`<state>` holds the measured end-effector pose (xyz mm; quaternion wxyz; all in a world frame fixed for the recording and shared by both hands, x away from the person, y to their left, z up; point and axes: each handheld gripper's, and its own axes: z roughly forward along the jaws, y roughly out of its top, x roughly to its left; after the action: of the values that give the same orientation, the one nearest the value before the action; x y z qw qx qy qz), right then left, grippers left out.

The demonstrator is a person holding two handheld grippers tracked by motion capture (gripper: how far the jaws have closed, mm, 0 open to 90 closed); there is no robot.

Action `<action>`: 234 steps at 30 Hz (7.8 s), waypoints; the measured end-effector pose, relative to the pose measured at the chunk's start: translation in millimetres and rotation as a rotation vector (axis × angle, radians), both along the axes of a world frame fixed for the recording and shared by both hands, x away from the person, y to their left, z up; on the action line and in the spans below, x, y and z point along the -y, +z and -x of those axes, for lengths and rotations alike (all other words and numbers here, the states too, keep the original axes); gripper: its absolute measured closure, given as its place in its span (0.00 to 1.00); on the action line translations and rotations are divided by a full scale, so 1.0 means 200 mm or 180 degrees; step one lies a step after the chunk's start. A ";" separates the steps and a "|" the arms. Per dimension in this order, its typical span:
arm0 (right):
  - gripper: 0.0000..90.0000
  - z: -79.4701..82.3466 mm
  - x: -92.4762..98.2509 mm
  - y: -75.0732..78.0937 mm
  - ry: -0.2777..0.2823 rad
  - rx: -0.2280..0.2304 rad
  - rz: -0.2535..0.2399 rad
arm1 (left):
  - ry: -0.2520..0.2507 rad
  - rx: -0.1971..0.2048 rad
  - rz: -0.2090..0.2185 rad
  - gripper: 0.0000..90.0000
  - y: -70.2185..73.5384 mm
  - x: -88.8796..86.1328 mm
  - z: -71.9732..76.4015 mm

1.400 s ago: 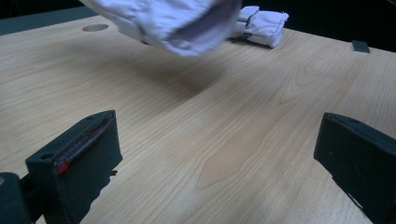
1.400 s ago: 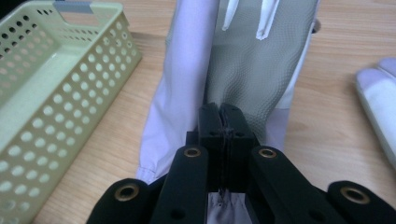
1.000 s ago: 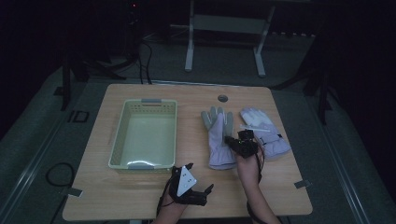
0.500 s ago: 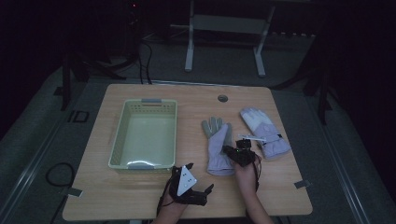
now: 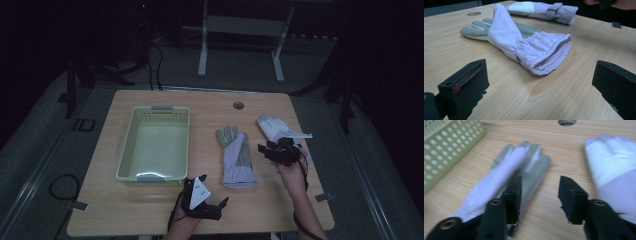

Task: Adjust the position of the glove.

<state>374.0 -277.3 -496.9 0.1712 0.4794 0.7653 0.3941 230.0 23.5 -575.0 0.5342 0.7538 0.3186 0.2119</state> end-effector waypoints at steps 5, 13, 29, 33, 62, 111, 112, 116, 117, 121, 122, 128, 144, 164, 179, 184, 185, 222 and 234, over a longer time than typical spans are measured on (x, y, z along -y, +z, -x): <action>0.60 -0.05 0.18 -0.03 -0.0077 -0.0173 0.0095 | 0.0007 0.0002 -0.0013 0.01 0.00 0.00 0.00; 0.61 -0.11 0.41 0.00 -0.0225 -0.0157 0.0138 | 0.0013 -0.0004 0.0001 0.01 0.00 0.00 0.00; 0.58 -0.33 0.50 0.02 -0.0139 -0.0193 0.0261 | 0.0007 0.0024 -0.0002 0.01 0.00 0.00 0.00; 0.57 -0.39 0.46 -0.03 -0.0091 -0.0259 0.0194 | 0.0000 0.0018 0.0004 0.01 0.00 0.00 0.00; 0.87 -0.32 0.45 -0.03 -0.0381 -0.0492 -0.0184 | 0.0000 0.0028 -0.0017 0.01 0.00 0.00 0.00; 0.84 0.10 0.36 -0.17 -0.0915 -0.0431 0.0050 | -0.0010 0.0040 -0.0038 0.01 0.00 0.01 0.01; 0.83 0.10 0.36 -0.18 -0.0896 -0.0434 0.0042 | -0.0011 0.0037 -0.0036 0.01 0.00 0.01 0.01; 0.78 0.10 0.37 -0.18 -0.0893 -0.0450 0.0014 | -0.0010 0.0040 -0.0038 0.01 0.00 0.01 0.01; 0.76 0.10 0.37 -0.17 -0.0881 -0.0429 0.0039 | -0.0011 0.0039 -0.0039 0.01 0.00 0.01 0.01; 0.54 0.13 0.37 -0.14 -0.0815 -0.0057 0.0231 | -0.0005 0.0033 -0.0034 0.01 0.00 0.01 0.01; 0.48 0.13 0.37 -0.13 -0.0808 0.0038 0.0296 | -0.0009 0.0036 -0.0038 0.01 0.00 0.01 0.00; 0.38 0.17 0.42 -0.04 -0.0866 0.0073 0.0321 | -0.0013 0.0035 -0.0035 0.01 0.00 0.01 0.00; 0.26 0.25 0.40 0.03 -0.0380 -0.0063 0.0178 | -0.0009 0.0028 -0.0029 0.01 0.00 0.01 0.00; 0.71 0.07 0.43 -0.21 -0.0211 -0.0412 0.0328 | -0.0014 0.0005 -0.0021 0.01 0.00 0.00 0.00; 0.88 0.13 0.46 -0.04 -0.0313 -0.0308 0.0105 | 0.0000 0.0001 -0.0026 0.01 0.00 0.00 0.00; 0.88 0.13 0.46 0.09 -0.0377 -0.0193 0.0048 | 0.0000 0.0002 -0.0027 0.01 0.00 0.00 0.00; 0.88 0.14 0.46 0.11 -0.0365 -0.0165 0.0053 | 0.0000 0.0002 -0.0027 0.01 0.00 0.00 0.00; 0.88 0.13 -0.05 0.35 0.0087 -0.0068 -0.0066 | -0.0017 0.0011 -0.0022 0.01 0.00 0.01 0.00; 0.87 0.14 -0.27 0.29 0.0271 -0.0201 -0.0052 | -0.0027 0.0025 -0.0032 0.01 0.00 0.00 0.00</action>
<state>346.2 -222.5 -439.1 0.1261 0.4600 0.7867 0.3920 229.3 22.6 -574.9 0.5325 0.7570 0.3123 0.2142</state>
